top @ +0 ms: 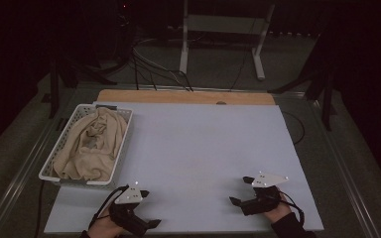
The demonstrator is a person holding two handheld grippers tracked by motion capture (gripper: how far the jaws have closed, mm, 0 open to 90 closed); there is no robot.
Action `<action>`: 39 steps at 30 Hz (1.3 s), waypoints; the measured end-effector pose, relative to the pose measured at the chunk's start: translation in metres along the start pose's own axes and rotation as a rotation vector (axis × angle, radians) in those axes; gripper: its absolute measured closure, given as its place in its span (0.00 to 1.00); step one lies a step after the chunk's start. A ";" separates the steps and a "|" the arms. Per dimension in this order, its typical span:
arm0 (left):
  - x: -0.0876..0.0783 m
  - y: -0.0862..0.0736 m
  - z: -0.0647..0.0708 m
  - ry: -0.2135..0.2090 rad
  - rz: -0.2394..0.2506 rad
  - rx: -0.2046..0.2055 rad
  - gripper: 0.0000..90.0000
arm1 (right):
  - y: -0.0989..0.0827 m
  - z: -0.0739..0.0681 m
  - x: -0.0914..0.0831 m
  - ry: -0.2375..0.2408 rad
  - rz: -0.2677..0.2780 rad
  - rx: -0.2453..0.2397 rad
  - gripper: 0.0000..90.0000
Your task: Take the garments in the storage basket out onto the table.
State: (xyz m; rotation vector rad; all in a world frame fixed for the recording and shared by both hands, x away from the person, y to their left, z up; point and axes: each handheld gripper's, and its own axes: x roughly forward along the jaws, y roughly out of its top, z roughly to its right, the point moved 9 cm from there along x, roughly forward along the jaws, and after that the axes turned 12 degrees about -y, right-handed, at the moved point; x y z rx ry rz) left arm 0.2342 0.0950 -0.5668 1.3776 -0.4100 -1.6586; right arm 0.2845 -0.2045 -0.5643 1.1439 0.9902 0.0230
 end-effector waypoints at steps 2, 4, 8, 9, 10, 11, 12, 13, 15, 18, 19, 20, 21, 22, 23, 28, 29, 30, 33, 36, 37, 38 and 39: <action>0.001 0.001 0.003 -0.014 -0.015 0.007 0.00 | 0.001 -0.001 -0.001 0.013 -0.001 0.003 0.13; 0.001 0.003 0.005 -0.026 -0.018 0.012 0.00 | 0.002 -0.001 -0.002 0.005 0.016 0.003 0.13; 0.000 0.006 0.010 -0.052 -0.044 0.016 0.00 | 0.006 -0.002 -0.003 -0.011 0.060 0.002 0.12; 0.000 0.006 0.011 -0.055 -0.045 0.015 0.00 | 0.007 -0.002 -0.004 -0.016 0.074 0.008 0.12; 0.000 0.007 0.013 -0.061 -0.047 0.020 0.00 | 0.008 -0.003 -0.004 -0.009 0.085 0.020 0.12; -0.001 0.008 0.014 -0.071 -0.052 0.023 0.00 | 0.009 -0.004 -0.005 -0.005 0.089 0.020 0.12; -0.002 0.009 0.014 -0.071 -0.051 0.021 0.00 | 0.009 -0.004 -0.005 -0.005 0.089 0.020 0.12; -0.002 0.010 0.015 -0.074 -0.054 0.022 0.00 | 0.009 -0.003 -0.005 -0.011 0.091 0.017 0.12; -0.005 0.013 0.016 -0.085 -0.054 0.025 0.00 | 0.010 -0.004 -0.005 -0.010 0.105 0.017 0.12; -0.009 0.018 0.018 -0.088 -0.060 0.035 0.00 | 0.011 -0.004 -0.006 -0.008 0.113 0.019 0.12; -0.011 0.019 0.019 -0.095 -0.064 0.037 0.00 | 0.012 -0.004 -0.006 -0.006 0.116 0.016 0.12; -0.012 0.021 0.019 -0.096 -0.067 0.038 0.00 | 0.012 -0.004 -0.006 -0.006 0.116 0.016 0.12; -0.015 0.024 0.020 -0.101 -0.073 0.047 0.00 | 0.012 -0.005 -0.007 -0.010 0.120 0.015 0.12; -0.015 0.024 0.020 -0.101 -0.073 0.047 0.00 | 0.012 -0.005 -0.007 -0.010 0.120 0.015 0.12; -0.016 0.025 0.021 -0.101 -0.075 0.047 0.00 | 0.013 -0.006 -0.007 -0.005 0.123 0.011 0.12; -0.024 0.034 0.024 -0.102 -0.079 0.062 0.00 | 0.015 -0.007 -0.008 -0.004 0.129 0.007 0.12; -0.026 0.036 0.024 -0.101 -0.080 0.069 0.00 | 0.015 -0.008 -0.009 0.003 0.129 0.009 0.12; -0.027 0.038 0.024 -0.102 -0.079 0.073 0.00 | 0.015 -0.008 -0.009 0.003 0.129 0.009 0.12; -0.032 0.043 0.023 -0.098 -0.081 0.079 0.00 | 0.016 -0.009 -0.009 0.002 0.130 0.001 0.12; -0.036 0.048 0.022 -0.097 -0.076 0.087 0.00 | 0.017 -0.010 -0.010 0.003 0.135 0.004 0.12; -0.038 0.049 0.022 -0.094 -0.076 0.088 0.00 | 0.017 -0.010 -0.010 0.001 0.133 0.001 0.12; -0.039 0.051 0.022 -0.091 -0.076 0.090 0.00 | 0.017 -0.011 -0.010 0.002 0.136 -0.001 0.13; -0.041 0.053 0.021 -0.091 -0.074 0.092 0.00 | 0.017 -0.011 -0.010 0.003 0.137 0.001 0.13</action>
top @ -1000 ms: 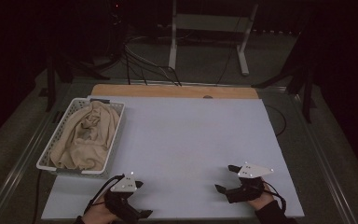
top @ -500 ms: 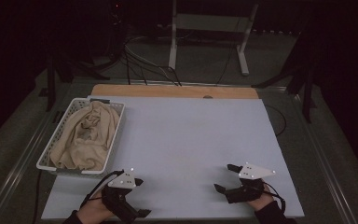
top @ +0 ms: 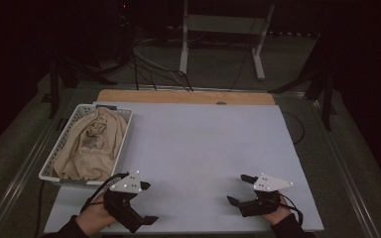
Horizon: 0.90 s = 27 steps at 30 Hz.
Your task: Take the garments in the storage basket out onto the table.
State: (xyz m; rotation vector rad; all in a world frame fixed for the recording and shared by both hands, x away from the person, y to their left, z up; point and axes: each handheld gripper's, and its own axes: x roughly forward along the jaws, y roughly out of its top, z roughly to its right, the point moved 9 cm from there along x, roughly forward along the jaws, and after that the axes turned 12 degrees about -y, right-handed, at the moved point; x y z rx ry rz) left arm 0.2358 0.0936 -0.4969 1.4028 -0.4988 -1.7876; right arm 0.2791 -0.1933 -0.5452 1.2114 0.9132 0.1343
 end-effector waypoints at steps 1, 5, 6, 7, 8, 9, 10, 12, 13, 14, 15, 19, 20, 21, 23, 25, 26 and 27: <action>-0.002 0.002 0.000 0.003 0.001 0.001 0.00 | 0.000 0.000 0.000 0.001 -0.002 -0.001 0.13; -0.010 0.007 -0.004 0.022 -0.001 0.007 0.00 | 0.001 -0.002 -0.001 0.005 0.000 -0.001 0.13; -0.012 0.008 -0.004 0.026 -0.001 0.011 0.00 | 0.001 -0.002 -0.001 0.008 0.003 0.000 0.13; -0.015 0.009 -0.005 0.031 0.003 0.011 0.00 | 0.001 -0.002 -0.001 0.006 0.002 0.000 0.13; -0.017 0.011 -0.006 0.034 0.002 0.014 0.00 | 0.002 -0.002 -0.001 0.007 0.004 0.001 0.13; -0.020 0.012 -0.007 0.038 0.005 0.015 0.00 | 0.002 -0.002 -0.002 0.011 0.007 0.003 0.13; -0.022 0.013 -0.008 0.042 0.005 0.015 0.00 | 0.003 -0.003 -0.002 0.009 0.012 0.001 0.13; -0.027 0.016 -0.009 0.048 0.010 0.018 0.00 | 0.004 -0.003 -0.003 0.014 0.013 0.003 0.13; -0.029 0.018 -0.011 0.052 0.013 0.016 0.00 | 0.004 -0.004 -0.003 0.013 0.014 0.004 0.13; -0.031 0.019 -0.012 0.054 0.015 0.016 0.00 | 0.004 -0.004 -0.003 0.013 0.015 0.000 0.13; -0.033 0.020 -0.013 0.059 0.014 0.018 0.00 | 0.004 -0.004 -0.003 0.013 0.015 0.000 0.13; -0.039 0.024 -0.016 0.066 0.003 0.019 0.00 | 0.005 -0.005 -0.003 0.015 0.016 0.001 0.13; -0.041 0.025 -0.017 0.074 0.006 0.023 0.00 | 0.004 -0.005 -0.003 0.014 0.014 -0.004 0.13; -0.043 0.026 -0.018 0.074 0.010 0.019 0.00 | 0.004 -0.005 -0.003 0.014 0.014 -0.004 0.13; -0.047 0.028 -0.021 0.079 0.009 0.019 0.00 | 0.004 -0.005 -0.003 0.017 0.014 -0.002 0.13; -0.051 0.030 -0.023 0.079 0.012 0.013 0.00 | 0.004 -0.006 -0.002 0.020 0.010 -0.006 0.13; -0.053 0.031 -0.025 0.090 0.013 0.013 0.00 | 0.004 -0.006 -0.002 0.019 0.007 -0.005 0.13; -0.056 0.031 -0.027 0.091 0.016 0.011 0.00 | 0.004 -0.006 -0.002 0.018 0.006 -0.003 0.13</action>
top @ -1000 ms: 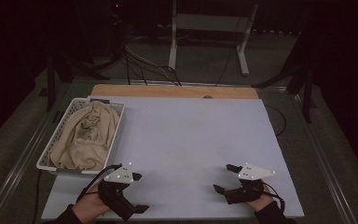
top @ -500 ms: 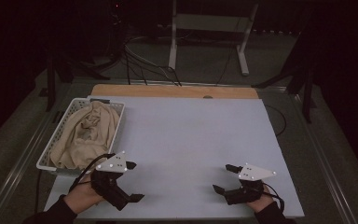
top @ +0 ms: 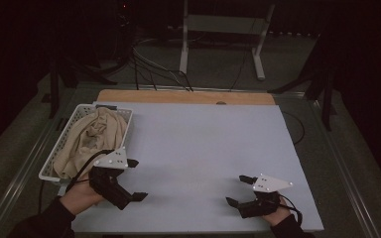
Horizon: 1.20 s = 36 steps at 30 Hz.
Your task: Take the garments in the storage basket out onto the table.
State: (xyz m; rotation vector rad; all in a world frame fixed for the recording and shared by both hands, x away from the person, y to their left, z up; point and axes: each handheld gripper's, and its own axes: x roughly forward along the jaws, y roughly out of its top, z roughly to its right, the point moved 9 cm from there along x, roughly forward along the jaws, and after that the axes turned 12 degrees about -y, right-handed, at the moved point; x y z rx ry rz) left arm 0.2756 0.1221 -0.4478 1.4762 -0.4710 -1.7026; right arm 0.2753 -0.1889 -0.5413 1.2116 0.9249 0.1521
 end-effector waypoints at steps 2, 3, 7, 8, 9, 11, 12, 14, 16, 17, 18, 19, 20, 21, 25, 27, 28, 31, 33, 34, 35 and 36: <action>-0.005 0.002 -0.004 0.013 0.010 -0.003 0.00 | 0.001 0.000 0.000 0.001 0.005 0.002 0.13; -0.008 0.003 -0.006 0.014 0.012 -0.006 0.00 | 0.001 0.000 0.000 -0.001 0.005 0.004 0.13; -0.021 0.006 -0.019 0.053 0.022 -0.019 0.00 | 0.000 0.000 0.000 0.001 0.002 0.001 0.13; -0.021 0.006 -0.019 0.053 0.022 -0.019 0.00 | 0.000 0.000 0.000 0.001 0.002 0.001 0.13; -0.023 0.007 -0.022 0.055 0.023 -0.024 0.00 | 0.000 0.000 0.000 0.002 0.001 0.001 0.13; -0.027 0.007 -0.026 0.070 0.019 -0.029 0.00 | 0.000 0.000 0.000 0.004 0.001 0.001 0.13; -0.029 0.007 -0.029 0.077 0.020 -0.029 0.00 | 0.000 0.000 0.000 0.004 0.001 0.001 0.13; -0.033 0.008 -0.035 0.088 0.021 -0.038 0.00 | 0.000 0.000 0.000 0.004 -0.001 0.000 0.13; -0.037 0.008 -0.041 0.102 0.022 -0.046 0.00 | 0.000 -0.001 0.001 0.008 -0.001 -0.002 0.13; -0.039 0.008 -0.044 0.108 0.020 -0.050 0.00 | -0.001 -0.001 0.001 0.008 -0.004 -0.003 0.13; -0.041 0.008 -0.048 0.118 0.016 -0.052 0.00 | -0.001 -0.001 0.001 0.009 -0.004 -0.004 0.13; -0.043 0.008 -0.052 0.125 0.013 -0.060 0.00 | -0.001 -0.001 0.001 0.011 -0.004 -0.003 0.13; -0.045 0.009 -0.055 0.133 0.014 -0.063 0.00 | -0.001 -0.001 0.001 0.009 -0.004 -0.003 0.13; -0.048 0.009 -0.059 0.138 0.016 -0.069 0.00 | -0.001 -0.001 0.001 0.010 -0.003 -0.001 0.13; -0.058 0.010 -0.076 0.173 0.026 -0.095 0.00 | -0.001 -0.001 0.001 0.012 -0.006 0.000 0.13; -0.061 0.011 -0.084 0.191 0.030 -0.103 0.00 | -0.001 -0.001 0.001 0.012 -0.006 -0.001 0.13; -0.063 0.010 -0.088 0.203 0.029 -0.110 0.00 | -0.001 -0.001 0.001 0.013 -0.006 0.000 0.13; -0.068 0.010 -0.100 0.221 0.034 -0.131 0.00 | -0.001 -0.002 0.001 0.015 -0.004 0.003 0.13; -0.071 0.010 -0.107 0.229 0.039 -0.146 0.00 | -0.001 -0.001 0.001 0.015 -0.004 0.003 0.13; -0.073 0.009 -0.112 0.242 0.037 -0.154 0.00 | -0.001 -0.001 0.001 0.015 -0.004 0.003 0.13; -0.074 0.009 -0.115 0.243 0.041 -0.163 0.00 | -0.001 -0.001 0.001 0.015 -0.005 0.003 0.13; -0.076 0.009 -0.120 0.249 0.048 -0.173 0.00 | -0.001 -0.002 0.001 0.015 -0.006 0.001 0.13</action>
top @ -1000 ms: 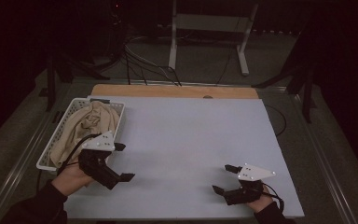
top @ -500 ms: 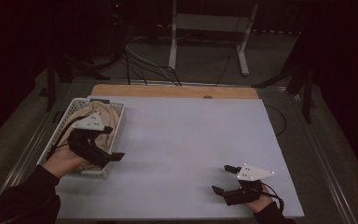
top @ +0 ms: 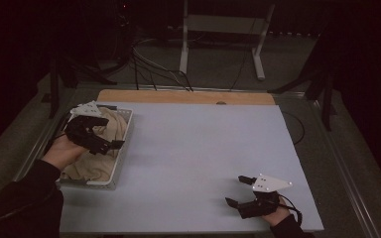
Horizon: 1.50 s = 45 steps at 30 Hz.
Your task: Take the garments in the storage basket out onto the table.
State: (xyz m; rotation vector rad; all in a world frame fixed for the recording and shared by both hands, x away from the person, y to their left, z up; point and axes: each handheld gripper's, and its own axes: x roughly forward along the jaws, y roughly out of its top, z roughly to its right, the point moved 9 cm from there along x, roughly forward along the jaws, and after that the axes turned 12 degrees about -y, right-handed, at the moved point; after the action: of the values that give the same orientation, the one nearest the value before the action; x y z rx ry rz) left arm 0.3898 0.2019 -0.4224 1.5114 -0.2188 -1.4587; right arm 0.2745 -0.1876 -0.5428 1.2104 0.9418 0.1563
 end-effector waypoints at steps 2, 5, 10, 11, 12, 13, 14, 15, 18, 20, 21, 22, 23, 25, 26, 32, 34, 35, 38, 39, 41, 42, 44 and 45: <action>-0.001 0.001 -0.008 0.011 0.004 -0.016 0.00 | 0.000 0.000 0.000 0.001 0.000 -0.001 0.13; -0.001 0.001 -0.020 0.031 0.012 -0.039 0.00 | 0.000 0.000 0.000 0.003 0.001 0.001 0.13; 0.003 -0.001 -0.037 0.055 0.011 -0.079 0.00 | 0.000 0.000 0.001 0.003 -0.002 0.001 0.13; 0.004 -0.002 -0.041 0.062 0.011 -0.085 0.00 | 0.000 -0.001 0.001 0.004 -0.002 0.002 0.13; 0.006 -0.003 -0.044 0.064 0.010 -0.093 0.00 | 0.000 -0.001 0.001 0.004 -0.003 0.002 0.13; 0.008 -0.004 -0.048 0.070 0.010 -0.104 0.00 | -0.001 -0.001 0.001 0.005 -0.005 0.002 0.13; 0.008 -0.005 -0.051 0.075 0.009 -0.105 0.00 | -0.001 -0.001 0.001 0.006 -0.004 0.002 0.13; 0.010 -0.006 -0.054 0.077 0.009 -0.116 0.00 | -0.001 -0.001 0.001 0.004 -0.005 -0.001 0.13; 0.015 -0.010 -0.063 0.089 0.008 -0.136 0.00 | -0.001 -0.001 0.002 0.005 -0.006 -0.002 0.13; 0.019 -0.013 -0.068 0.096 0.012 -0.145 0.00 | -0.001 -0.001 0.002 0.005 -0.007 -0.003 0.13; 0.021 -0.014 -0.070 0.101 0.008 -0.144 0.00 | -0.001 -0.001 0.002 0.006 -0.006 -0.002 0.13; 0.022 -0.016 -0.073 0.106 0.009 -0.151 0.00 | -0.002 -0.001 0.002 0.005 -0.008 -0.004 0.13; 0.024 -0.018 -0.075 0.106 0.010 -0.157 0.00 | -0.002 -0.001 0.002 0.006 -0.008 -0.005 0.13; 0.025 -0.020 -0.078 0.115 0.009 -0.162 0.00 | -0.002 -0.001 0.002 0.006 -0.009 -0.003 0.13; 0.027 -0.024 -0.083 0.117 0.013 -0.184 0.00 | -0.002 -0.001 0.003 0.007 -0.010 -0.003 0.13; 0.034 -0.037 -0.100 0.148 0.007 -0.223 0.00 | -0.002 -0.002 0.003 0.011 -0.012 -0.003 0.13; 0.037 -0.041 -0.104 0.151 0.008 -0.243 0.00 | -0.002 -0.002 0.003 0.011 -0.011 -0.004 0.13; 0.039 -0.043 -0.106 0.155 0.002 -0.247 0.00 | -0.002 -0.002 0.003 0.010 -0.011 -0.004 0.13; 0.044 -0.049 -0.111 0.168 -0.006 -0.256 0.00 | -0.002 -0.002 0.003 0.010 -0.011 -0.002 0.13; 0.045 -0.050 -0.112 0.167 -0.009 -0.259 0.00 | -0.002 -0.002 0.003 0.010 -0.012 -0.002 0.13; 0.047 -0.054 -0.115 0.179 -0.027 -0.265 0.00 | -0.003 -0.002 0.003 0.011 -0.012 -0.002 0.13; 0.049 -0.056 -0.116 0.176 -0.034 -0.268 0.00 | -0.003 -0.002 0.004 0.012 -0.012 -0.003 0.13; 0.051 -0.059 -0.119 0.190 -0.056 -0.265 0.00 | -0.003 -0.002 0.004 0.011 -0.012 -0.002 0.13; 0.053 -0.061 -0.119 0.190 -0.064 -0.260 0.00 | -0.002 -0.002 0.004 0.011 -0.012 -0.001 0.13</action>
State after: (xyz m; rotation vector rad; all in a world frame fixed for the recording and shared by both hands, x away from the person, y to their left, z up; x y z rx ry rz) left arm 0.4740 0.2555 -0.5263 1.4418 0.1304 -1.3253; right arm 0.2744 -0.1848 -0.5470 1.2043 0.9586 0.1542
